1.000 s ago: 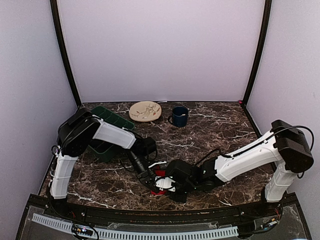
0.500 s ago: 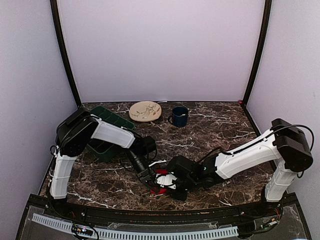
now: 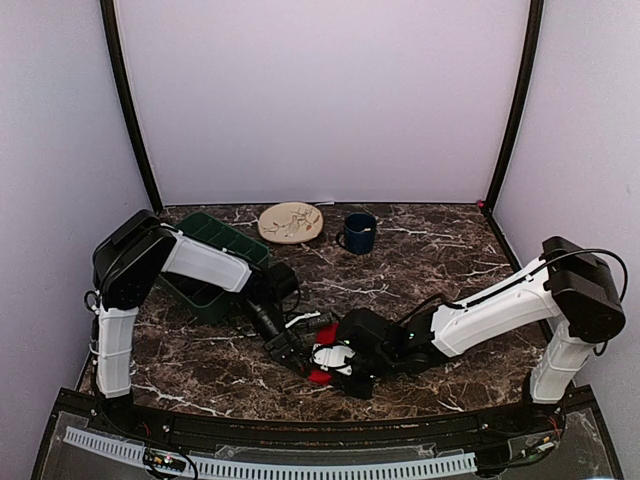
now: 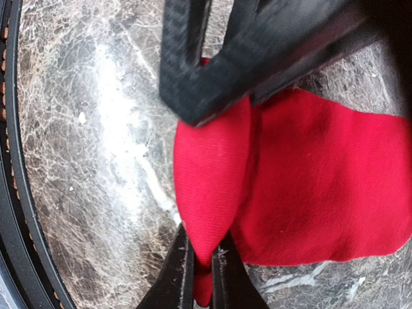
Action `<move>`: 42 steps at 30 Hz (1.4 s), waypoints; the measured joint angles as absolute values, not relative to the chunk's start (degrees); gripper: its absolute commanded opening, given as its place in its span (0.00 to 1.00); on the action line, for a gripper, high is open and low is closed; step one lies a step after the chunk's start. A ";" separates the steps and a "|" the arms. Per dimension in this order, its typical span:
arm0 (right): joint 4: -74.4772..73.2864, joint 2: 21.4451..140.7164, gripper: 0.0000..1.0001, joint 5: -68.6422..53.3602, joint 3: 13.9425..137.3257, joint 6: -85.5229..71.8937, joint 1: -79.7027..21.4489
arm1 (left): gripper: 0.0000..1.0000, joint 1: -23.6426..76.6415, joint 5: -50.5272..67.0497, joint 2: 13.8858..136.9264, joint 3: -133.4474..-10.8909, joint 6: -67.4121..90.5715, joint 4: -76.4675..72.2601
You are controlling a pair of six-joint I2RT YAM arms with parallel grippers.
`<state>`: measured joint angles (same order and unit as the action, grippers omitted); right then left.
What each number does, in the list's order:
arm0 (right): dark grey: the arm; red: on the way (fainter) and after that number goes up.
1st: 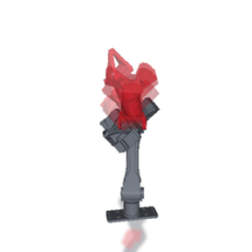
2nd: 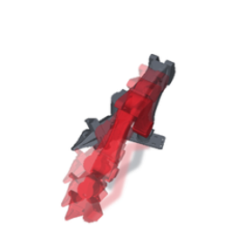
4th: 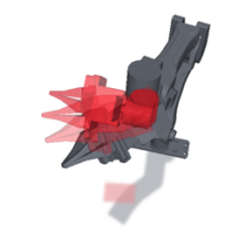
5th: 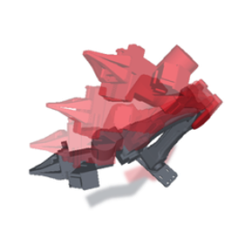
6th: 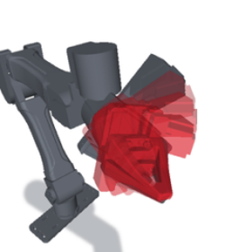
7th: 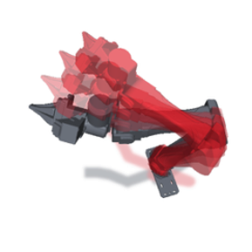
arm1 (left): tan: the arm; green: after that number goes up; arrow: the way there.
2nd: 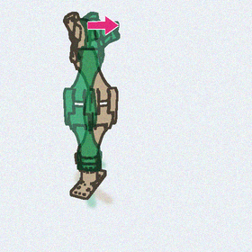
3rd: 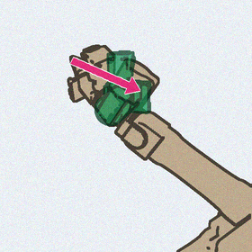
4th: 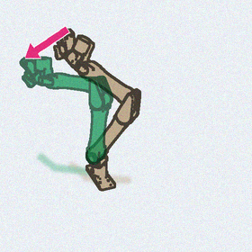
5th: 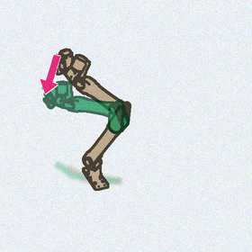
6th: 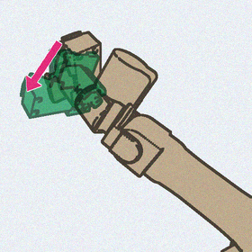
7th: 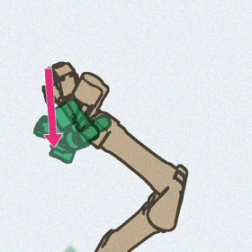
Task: Roll the socks
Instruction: Roll the sock at the center of the board.
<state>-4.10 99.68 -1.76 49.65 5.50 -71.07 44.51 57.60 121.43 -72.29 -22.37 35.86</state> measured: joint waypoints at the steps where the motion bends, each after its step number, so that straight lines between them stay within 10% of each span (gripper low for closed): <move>1: -4.01 99.68 0.02 -1.78 49.63 5.45 -71.05 | 0.32 44.25 57.39 121.08 -71.94 -22.22 35.48; 42: -12.23 104.36 0.03 -27.94 55.18 2.26 -59.31 | 0.34 41.19 28.56 88.12 -41.56 -5.58 -5.13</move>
<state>-12.23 104.36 -27.94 55.18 2.26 -59.31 41.19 28.56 88.12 -41.56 -5.58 -5.13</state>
